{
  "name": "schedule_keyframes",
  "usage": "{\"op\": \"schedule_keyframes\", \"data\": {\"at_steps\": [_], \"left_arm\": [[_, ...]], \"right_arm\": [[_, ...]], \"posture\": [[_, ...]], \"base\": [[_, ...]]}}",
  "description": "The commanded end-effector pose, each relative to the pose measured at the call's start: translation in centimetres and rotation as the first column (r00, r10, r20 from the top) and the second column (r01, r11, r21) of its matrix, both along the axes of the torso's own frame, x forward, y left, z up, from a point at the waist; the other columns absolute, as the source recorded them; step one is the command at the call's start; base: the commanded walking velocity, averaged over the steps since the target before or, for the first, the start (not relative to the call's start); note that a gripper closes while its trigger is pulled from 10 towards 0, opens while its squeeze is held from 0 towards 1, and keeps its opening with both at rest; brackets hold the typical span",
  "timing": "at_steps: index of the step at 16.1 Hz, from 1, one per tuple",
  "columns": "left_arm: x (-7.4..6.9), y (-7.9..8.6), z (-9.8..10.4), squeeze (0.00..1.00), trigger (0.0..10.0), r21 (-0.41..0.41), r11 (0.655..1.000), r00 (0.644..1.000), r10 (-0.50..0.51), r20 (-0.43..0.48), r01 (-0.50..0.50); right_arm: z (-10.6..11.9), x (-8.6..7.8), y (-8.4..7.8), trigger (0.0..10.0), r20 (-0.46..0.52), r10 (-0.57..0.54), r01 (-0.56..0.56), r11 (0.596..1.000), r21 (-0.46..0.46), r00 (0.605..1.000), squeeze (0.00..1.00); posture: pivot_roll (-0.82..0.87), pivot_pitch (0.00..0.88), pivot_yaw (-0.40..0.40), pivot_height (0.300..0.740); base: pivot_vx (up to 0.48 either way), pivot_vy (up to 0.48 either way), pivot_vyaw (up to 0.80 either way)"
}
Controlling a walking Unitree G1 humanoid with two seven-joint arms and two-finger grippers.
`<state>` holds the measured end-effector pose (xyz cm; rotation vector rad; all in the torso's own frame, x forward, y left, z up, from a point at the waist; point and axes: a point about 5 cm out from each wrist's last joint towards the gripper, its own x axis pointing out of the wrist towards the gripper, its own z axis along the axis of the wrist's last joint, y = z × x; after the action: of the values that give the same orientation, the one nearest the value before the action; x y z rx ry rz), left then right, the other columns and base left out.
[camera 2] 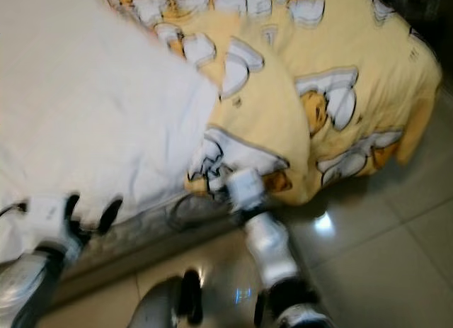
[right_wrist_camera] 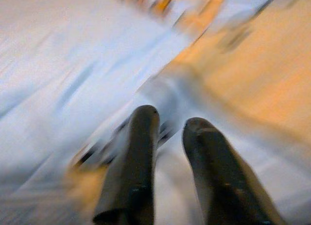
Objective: Clean up the room
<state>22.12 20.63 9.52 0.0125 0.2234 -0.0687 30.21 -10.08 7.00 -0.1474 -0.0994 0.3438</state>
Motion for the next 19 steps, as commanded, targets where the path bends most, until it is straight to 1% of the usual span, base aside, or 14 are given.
{"op": "schedule_keyframes", "data": {"at_steps": [1,3,4,5,6,8,9,10,13,14,15,16,18,19], "left_arm": [[0.2,0.6,-0.9,0.00,10.0,0.006,0.999,0.998,0.053,-0.018,-0.053],[2.4,0.4,-0.9,0.00,10.0,-0.011,0.995,0.994,0.103,0.026,-0.103],[2.7,0.4,-0.4,0.00,10.0,-0.017,0.994,0.992,0.113,0.054,-0.112],[3.2,0.4,0.4,0.00,10.0,-0.023,0.992,0.986,0.130,0.107,-0.128],[3.7,0.3,1.4,0.00,10.0,-0.021,0.990,0.978,0.139,0.157,-0.138],[4.3,-0.3,2.2,0.00,10.0,-0.034,0.990,0.968,0.144,0.204,-0.140],[4.6,-0.7,2.0,0.00,10.0,-0.040,0.989,0.967,0.147,0.209,-0.141],[4.7,-0.9,1.3,0.00,10.0,-0.050,0.987,0.969,0.159,0.190,-0.152],[4.6,-1.4,0.5,0.00,10.0,-0.035,0.986,0.972,0.166,0.164,-0.163],[4.6,-1.4,0.6,0.11,10.0,-0.020,0.987,0.969,0.163,0.184,-0.162],[4.6,-1.5,0.6,1.00,10.0,-0.014,0.989,0.972,0.146,0.183,-0.146],[4.9,-1.9,0.3,1.00,10.0,0.013,0.994,0.981,0.106,0.160,-0.110],[5.3,-2.1,-0.2,1.00,10.0,0.030,0.994,0.985,0.105,0.134,-0.109],[5.6,-2.4,-0.1,1.00,10.0,0.019,0.995,0.987,0.096,0.133,-0.099]], "right_arm": [[0.7,-0.1,-0.7,10.0,0.020,-0.031,0.030,0.999,0.032,0.999,1.00],[1.7,-1.4,-2.7,10.0,0.036,-0.078,0.075,0.994,0.075,0.996,1.00],[1.8,-2.0,-3.5,10.0,0.019,-0.105,0.102,0.988,0.112,0.994,1.00],[2.2,-3.0,-4.7,10.0,0.002,-0.159,0.156,0.972,0.176,0.987,1.00],[2.5,-3.4,-5.7,10.0,-0.018,-0.202,0.201,0.953,0.227,0.979,1.00],[2.3,-3.4,-6.2,10.0,-0.029,-0.218,0.220,0.955,0.202,0.975,1.00],[2.3,-3.0,-5.8,10.0,-0.040,-0.193,0.197,0.965,0.171,0.980,1.00],[3.0,-2.7,-5.3,10.0,-0.015,-0.170,0.170,0.972,0.162,0.985,1.00],[2.9,-2.1,-5.3,10.0,-0.033,-0.133,0.137,0.977,0.165,0.991,1.00],[2.4,-1.7,-5.6,10.0,-0.067,-0.167,0.175,0.975,0.138,0.984,1.00],[2.3,-1.6,-5.7,10.0,-0.074,-0.173,0.181,0.974,0.134,0.982,1.00],[2.3,-1.4,-5.6,10.0,-0.074,-0.174,0.183,0.974,0.135,0.982,1.00],[2.3,-1.2,-5.8,10.0,-0.083,-0.197,0.206,0.970,0.128,0.977,1.00],[2.3,-1.1,-5.7,10.0,-0.079,-0.184,0.190,0.978,0.088,0.980,0.86]], "posture": [[-0.07,0.014,0.106,0.740],[-0.09,0.000,0.106,0.740],[-0.10,0.000,0.107,0.740],[-0.10,0.000,0.112,0.740],[-0.10,0.000,0.114,0.740],[-0.11,0.000,0.119,0.740],[-0.11,0.000,0.121,0.740],[-0.11,0.000,0.124,0.740],[-0.10,0.000,0.121,0.740],[-0.09,0.000,0.122,0.740],[-0.09,0.000,0.121,0.740],[-0.09,0.000,0.121,0.740],[-0.10,0.000,0.122,0.740],[-0.10,0.000,0.127,0.740]], "base": [[0.000,0.000,0.00],[0.000,0.000,0.00],[0.000,0.000,0.00],[0.000,0.000,0.00],[0.000,0.000,0.00],[0.000,0.000,0.00],[0.000,0.000,0.00],[0.000,0.000,0.00],[0.000,0.000,0.00],[0.000,0.000,0.00],[0.000,0.000,0.00],[0.000,0.000,0.00],[0.000,0.000,0.00],[0.000,0.000,0.00]]}}
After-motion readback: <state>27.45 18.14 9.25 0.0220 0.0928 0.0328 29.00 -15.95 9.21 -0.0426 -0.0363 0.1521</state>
